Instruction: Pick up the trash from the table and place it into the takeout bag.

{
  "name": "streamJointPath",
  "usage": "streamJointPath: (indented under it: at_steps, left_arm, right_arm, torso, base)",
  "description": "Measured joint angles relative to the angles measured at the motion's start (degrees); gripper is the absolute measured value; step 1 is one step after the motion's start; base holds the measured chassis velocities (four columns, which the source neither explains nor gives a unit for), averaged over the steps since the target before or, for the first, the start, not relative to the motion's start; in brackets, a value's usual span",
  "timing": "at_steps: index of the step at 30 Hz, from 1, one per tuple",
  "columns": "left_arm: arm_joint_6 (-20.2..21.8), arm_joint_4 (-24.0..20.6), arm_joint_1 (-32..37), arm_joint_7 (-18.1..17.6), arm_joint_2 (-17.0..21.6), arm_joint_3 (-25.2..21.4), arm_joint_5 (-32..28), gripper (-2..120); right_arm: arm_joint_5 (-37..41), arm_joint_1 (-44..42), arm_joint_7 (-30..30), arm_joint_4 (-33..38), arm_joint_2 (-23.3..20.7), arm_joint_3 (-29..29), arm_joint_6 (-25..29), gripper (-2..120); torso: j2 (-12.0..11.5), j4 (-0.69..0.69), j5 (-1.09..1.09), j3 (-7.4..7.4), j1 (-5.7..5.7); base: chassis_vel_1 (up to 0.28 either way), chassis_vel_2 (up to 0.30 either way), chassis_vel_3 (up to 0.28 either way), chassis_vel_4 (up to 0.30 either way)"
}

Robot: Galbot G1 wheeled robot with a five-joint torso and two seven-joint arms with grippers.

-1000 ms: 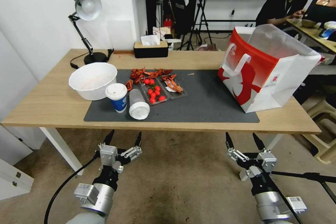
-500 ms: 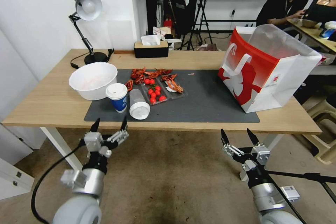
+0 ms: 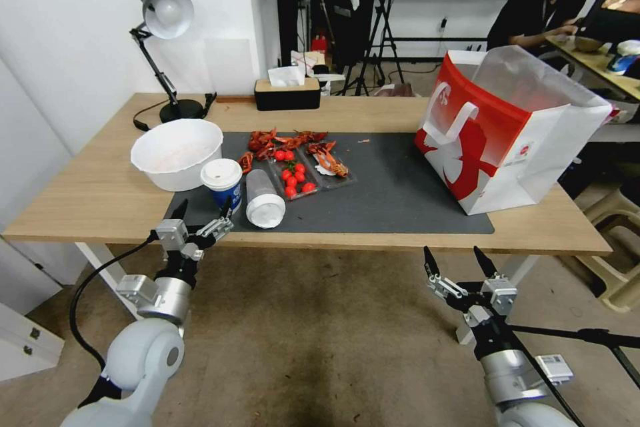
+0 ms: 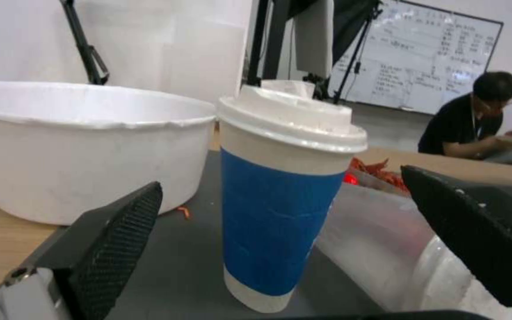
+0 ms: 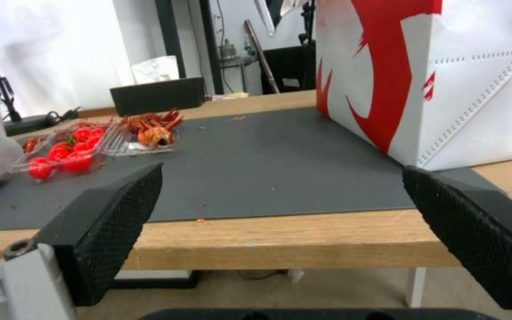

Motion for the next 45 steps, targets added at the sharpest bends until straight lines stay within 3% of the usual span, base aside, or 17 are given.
streamJointPath:
  at_steps: [16, 21, 40, 43, 45]
  left_arm:
    - [1.79, 7.41, -5.91, 4.61, 3.77, 1.45, -2.49, 100]
    - [1.51, 9.76, -7.3, 7.21, 4.44, 1.63, -3.19, 100]
    - [-0.65, 16.44, -12.54, 10.93, 6.63, 2.89, -6.17, 100]
    - [-1.13, 16.73, -12.72, 11.59, 6.72, 2.9, -6.78, 97]
    - [-1.79, 16.9, -12.69, 13.52, 6.74, 2.91, -7.13, 86]
  right_arm:
    - [-1.41, -0.67, 0.25, 0.02, 1.58, 0.18, -0.08, 100]
    - [-1.65, -0.84, 0.28, -0.05, 1.82, 0.25, -0.08, 100]
    - [-2.39, -1.32, 0.28, -0.69, 2.94, 0.22, 0.21, 100]
    - [-2.53, -1.35, 0.28, -0.76, 2.94, 0.21, 0.22, 100]
    - [-2.59, -1.31, 0.35, -0.78, 2.91, 0.19, 0.22, 100]
  torso:
    - [0.0, 0.0, -0.01, 0.0, 0.0]
    - [0.0, 0.0, -0.01, 0.0, 0.0]
    - [0.0, 0.0, -0.01, -0.01, 0.0]
    - [0.0, 0.0, -0.01, 0.0, 0.0]
    - [0.0, 0.0, 0.0, 0.0, 0.0]
  base:
    - [0.0, 0.0, 0.0, 0.0]
    - [0.0, 0.0, 0.0, 0.0]
    - [0.0, 0.0, 0.0, 0.0]
    - [0.0, 0.0, 0.0, 0.0]
    - [0.0, 0.0, 0.0, 0.0]
